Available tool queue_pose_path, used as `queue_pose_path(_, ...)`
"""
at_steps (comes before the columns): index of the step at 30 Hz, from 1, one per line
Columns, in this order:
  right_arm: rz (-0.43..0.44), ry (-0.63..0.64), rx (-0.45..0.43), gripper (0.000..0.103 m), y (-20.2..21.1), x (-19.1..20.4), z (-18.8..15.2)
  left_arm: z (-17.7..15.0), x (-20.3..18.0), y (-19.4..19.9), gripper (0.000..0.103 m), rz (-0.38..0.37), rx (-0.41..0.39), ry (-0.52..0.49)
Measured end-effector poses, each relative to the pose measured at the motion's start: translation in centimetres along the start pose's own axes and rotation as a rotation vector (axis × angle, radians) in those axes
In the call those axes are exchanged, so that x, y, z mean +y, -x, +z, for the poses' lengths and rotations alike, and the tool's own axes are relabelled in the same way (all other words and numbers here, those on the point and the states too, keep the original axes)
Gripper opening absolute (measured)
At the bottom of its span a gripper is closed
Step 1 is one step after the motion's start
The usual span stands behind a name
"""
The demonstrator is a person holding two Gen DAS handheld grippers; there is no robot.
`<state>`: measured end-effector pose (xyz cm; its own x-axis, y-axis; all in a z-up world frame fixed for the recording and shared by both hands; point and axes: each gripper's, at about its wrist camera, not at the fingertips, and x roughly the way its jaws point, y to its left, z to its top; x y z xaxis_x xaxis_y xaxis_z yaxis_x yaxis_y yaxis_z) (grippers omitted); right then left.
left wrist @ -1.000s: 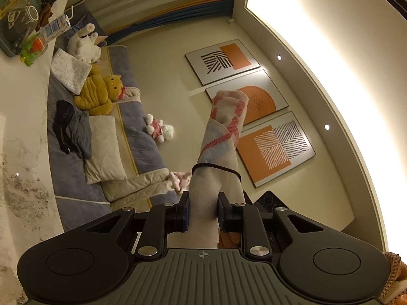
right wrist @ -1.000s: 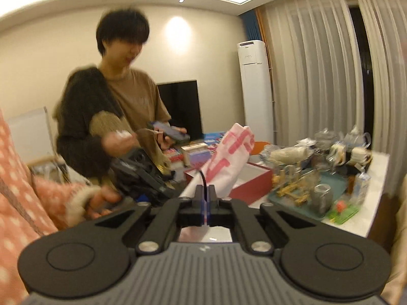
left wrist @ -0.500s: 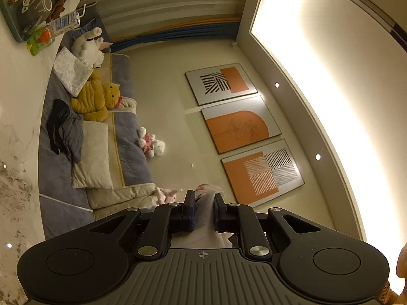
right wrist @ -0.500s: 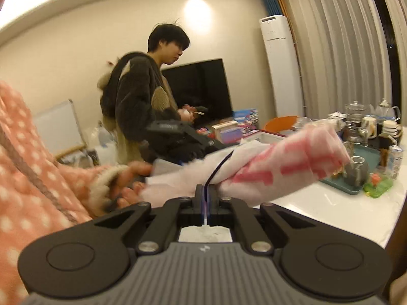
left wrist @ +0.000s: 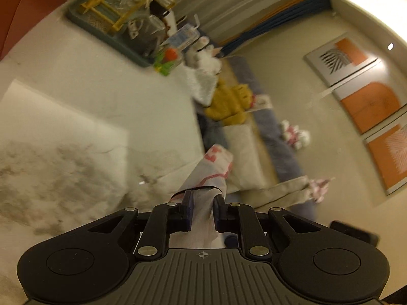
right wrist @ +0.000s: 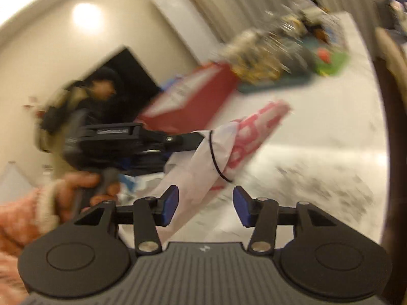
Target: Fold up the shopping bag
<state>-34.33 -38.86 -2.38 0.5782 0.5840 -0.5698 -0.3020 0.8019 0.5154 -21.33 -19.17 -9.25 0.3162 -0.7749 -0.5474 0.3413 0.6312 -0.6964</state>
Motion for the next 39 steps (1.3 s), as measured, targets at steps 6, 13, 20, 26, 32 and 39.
queue_pose_path(6,-0.038,-0.134,0.004,0.057,-0.2,-1.7,-1.5,-2.1,-1.6,2.1,0.096,0.111,0.033,-0.169)
queue_pose_path(13,-0.103,-0.331,-0.020,0.069,-0.8,-3.0,-2.8,-3.3,-1.3,5.1,0.103,0.411,0.008,-0.244)
queue_pose_path(20,-0.132,-0.329,0.064,0.079,-4.5,-1.0,-1.7,-3.4,0.6,6.0,0.103,0.567,0.005,-0.216)
queue_pose_path(26,-0.143,-0.482,0.062,0.079,-5.7,-2.0,-1.7,-4.1,-0.1,5.5,0.103,0.531,0.050,-0.274)
queue_pose_path(32,-0.162,-0.555,0.097,0.064,-7.2,-3.1,-1.9,-3.4,-1.1,5.2,0.103,0.494,0.048,-0.303)
queue_pose_path(39,-0.180,-0.462,0.137,0.021,-8.7,-2.1,-0.7,-2.8,-0.8,6.7,0.103,0.486,0.012,-0.281)
